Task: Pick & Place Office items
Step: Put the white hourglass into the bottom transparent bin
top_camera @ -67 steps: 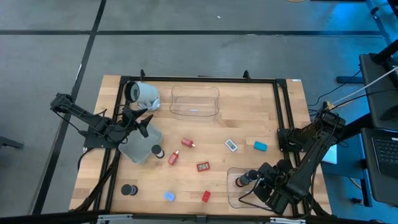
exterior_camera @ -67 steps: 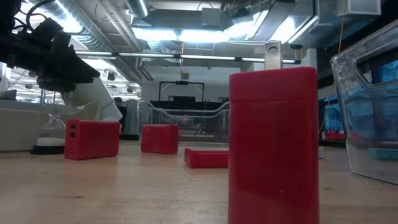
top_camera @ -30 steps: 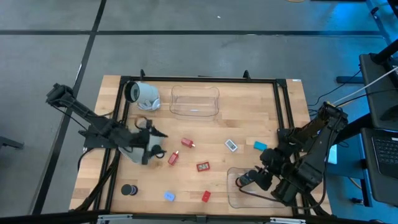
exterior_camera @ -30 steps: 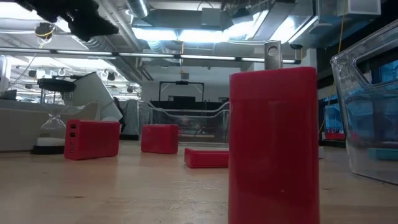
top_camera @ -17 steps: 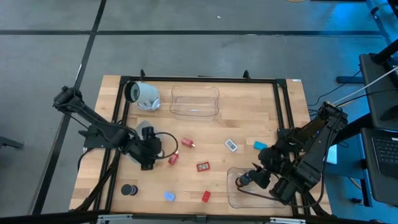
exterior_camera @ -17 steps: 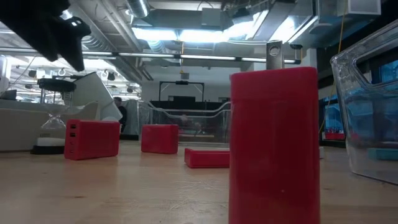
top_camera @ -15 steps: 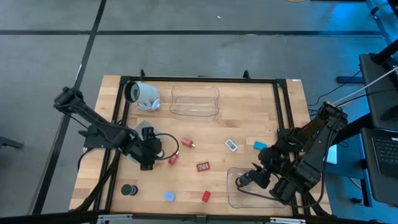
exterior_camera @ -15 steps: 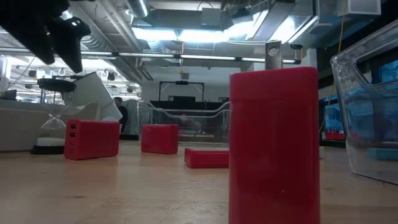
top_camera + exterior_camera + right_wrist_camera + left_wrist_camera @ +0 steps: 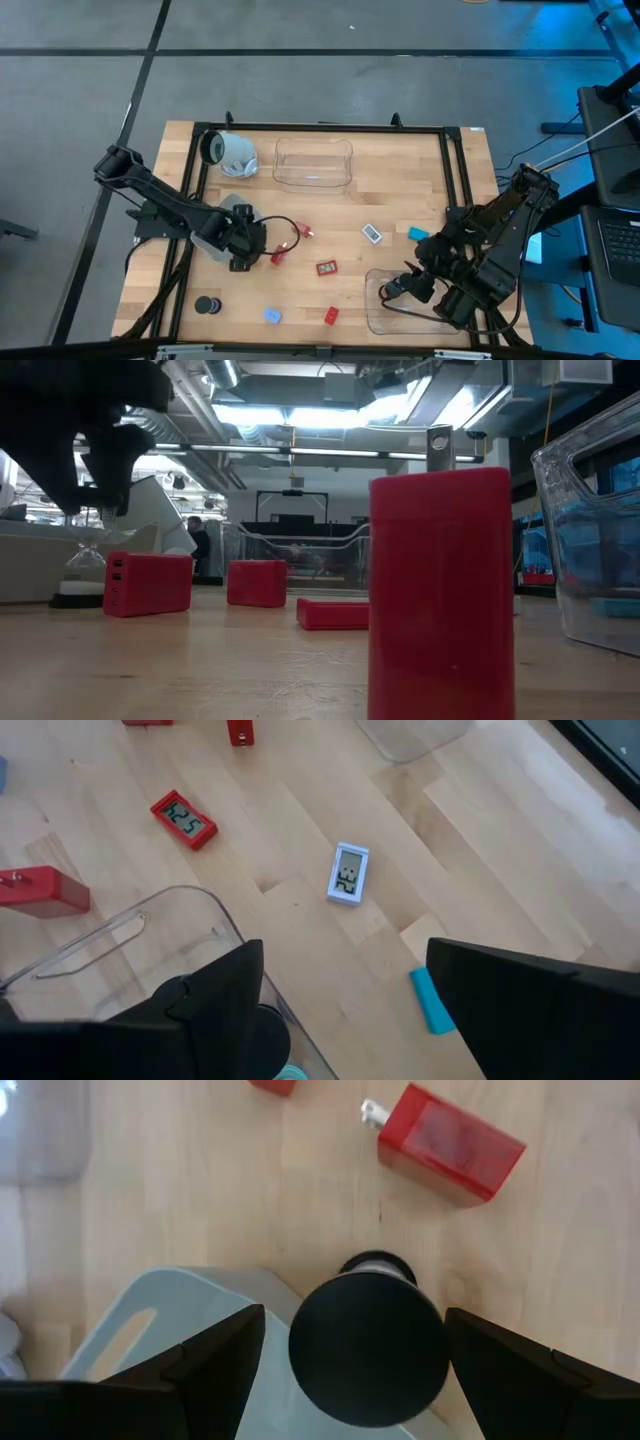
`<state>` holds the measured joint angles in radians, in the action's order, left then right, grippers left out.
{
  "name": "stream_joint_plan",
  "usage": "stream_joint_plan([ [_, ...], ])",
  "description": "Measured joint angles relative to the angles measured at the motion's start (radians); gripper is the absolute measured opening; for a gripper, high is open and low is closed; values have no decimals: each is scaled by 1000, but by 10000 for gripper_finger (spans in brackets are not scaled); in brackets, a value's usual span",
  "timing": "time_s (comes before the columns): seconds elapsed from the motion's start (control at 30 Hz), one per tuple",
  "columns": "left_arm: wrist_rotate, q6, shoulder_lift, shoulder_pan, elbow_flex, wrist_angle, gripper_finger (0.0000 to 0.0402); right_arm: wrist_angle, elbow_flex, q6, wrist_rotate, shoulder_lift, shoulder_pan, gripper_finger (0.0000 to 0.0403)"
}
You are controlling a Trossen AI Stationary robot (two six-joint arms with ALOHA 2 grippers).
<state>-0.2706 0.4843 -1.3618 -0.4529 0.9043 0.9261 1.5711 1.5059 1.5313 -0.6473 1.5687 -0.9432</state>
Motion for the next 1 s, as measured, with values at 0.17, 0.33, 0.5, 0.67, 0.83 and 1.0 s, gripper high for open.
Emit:
stream_joint_plan([
  [0.17, 42, -31, -16, 20, 0, -3, 306, 0, 0, -6, 0, 0, 0, 286],
  [0.33, 25, -30, -17, 20, 0, -10, 293, 0, 0, -6, 0, 0, 0, 286],
  [0.5, 55, -2, -17, 19, 0, -10, 240, 0, 0, -6, 0, 0, 0, 286],
  [0.67, 60, 11, -16, 19, 0, -10, 207, 0, 0, -5, -36, 0, 0, 286],
  [0.83, 46, 87, 1, 22, 7, 3, 207, 0, 0, 0, -70, 0, 7, 286],
  [1.0, -17, 150, 26, 23, 90, 42, 207, -10, 0, 6, -71, 0, 31, 286],
])
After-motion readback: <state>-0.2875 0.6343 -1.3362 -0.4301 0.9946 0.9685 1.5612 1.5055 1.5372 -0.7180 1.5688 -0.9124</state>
